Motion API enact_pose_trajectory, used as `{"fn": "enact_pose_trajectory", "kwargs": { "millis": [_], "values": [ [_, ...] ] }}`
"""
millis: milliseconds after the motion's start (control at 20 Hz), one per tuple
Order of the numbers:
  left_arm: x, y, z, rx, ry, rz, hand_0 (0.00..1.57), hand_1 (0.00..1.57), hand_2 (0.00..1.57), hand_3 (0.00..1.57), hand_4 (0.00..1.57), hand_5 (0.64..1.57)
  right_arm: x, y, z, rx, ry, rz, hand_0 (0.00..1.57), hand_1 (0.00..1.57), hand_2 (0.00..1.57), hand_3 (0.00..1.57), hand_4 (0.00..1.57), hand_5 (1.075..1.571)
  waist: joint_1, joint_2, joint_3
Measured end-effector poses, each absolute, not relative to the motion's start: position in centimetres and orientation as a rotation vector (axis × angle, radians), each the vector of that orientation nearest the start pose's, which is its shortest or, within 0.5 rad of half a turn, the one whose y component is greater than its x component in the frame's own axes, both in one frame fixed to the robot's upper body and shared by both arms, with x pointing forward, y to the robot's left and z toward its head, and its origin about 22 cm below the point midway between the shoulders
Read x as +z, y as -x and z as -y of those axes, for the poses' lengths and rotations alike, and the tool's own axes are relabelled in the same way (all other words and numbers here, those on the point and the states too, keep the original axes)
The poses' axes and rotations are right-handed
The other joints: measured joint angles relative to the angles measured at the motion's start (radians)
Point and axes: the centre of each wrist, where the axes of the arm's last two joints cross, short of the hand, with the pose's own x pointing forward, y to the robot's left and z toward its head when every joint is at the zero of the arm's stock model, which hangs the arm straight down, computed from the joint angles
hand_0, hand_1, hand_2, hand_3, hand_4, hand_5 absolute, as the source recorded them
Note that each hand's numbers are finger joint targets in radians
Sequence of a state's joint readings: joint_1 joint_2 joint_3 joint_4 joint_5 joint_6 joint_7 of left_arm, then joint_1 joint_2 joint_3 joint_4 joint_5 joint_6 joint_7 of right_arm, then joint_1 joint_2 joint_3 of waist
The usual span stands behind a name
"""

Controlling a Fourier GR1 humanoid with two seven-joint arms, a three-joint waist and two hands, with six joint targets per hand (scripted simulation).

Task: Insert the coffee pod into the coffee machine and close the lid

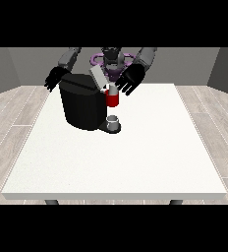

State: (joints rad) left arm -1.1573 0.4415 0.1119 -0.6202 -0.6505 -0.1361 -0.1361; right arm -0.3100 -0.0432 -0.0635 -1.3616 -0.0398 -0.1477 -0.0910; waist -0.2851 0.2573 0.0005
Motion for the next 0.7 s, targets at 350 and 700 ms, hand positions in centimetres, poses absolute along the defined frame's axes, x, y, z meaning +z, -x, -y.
{"fn": "enact_pose_trajectory", "kwargs": {
  "millis": [350, 700],
  "values": [
    [21.9, -46.3, -25.6, -0.891, -0.705, 1.668, 1.22, 1.22, 1.25, 1.15, 0.47, 1.571, 3.7, -31.8, 21.8, -0.075, 0.074, 1.724, 0.00, 0.00, 0.00, 0.00, 0.37, 1.571, -0.001, -0.003, 0.0003],
    [22.0, -46.4, -25.3, -0.913, -0.699, 1.653, 1.13, 1.13, 1.17, 1.00, 0.46, 1.571, 3.6, -31.8, 21.7, -0.082, 0.078, 1.725, 0.00, 0.00, 0.00, 0.00, 0.44, 1.571, 0.002, -0.002, 0.0003]
  ]
}}
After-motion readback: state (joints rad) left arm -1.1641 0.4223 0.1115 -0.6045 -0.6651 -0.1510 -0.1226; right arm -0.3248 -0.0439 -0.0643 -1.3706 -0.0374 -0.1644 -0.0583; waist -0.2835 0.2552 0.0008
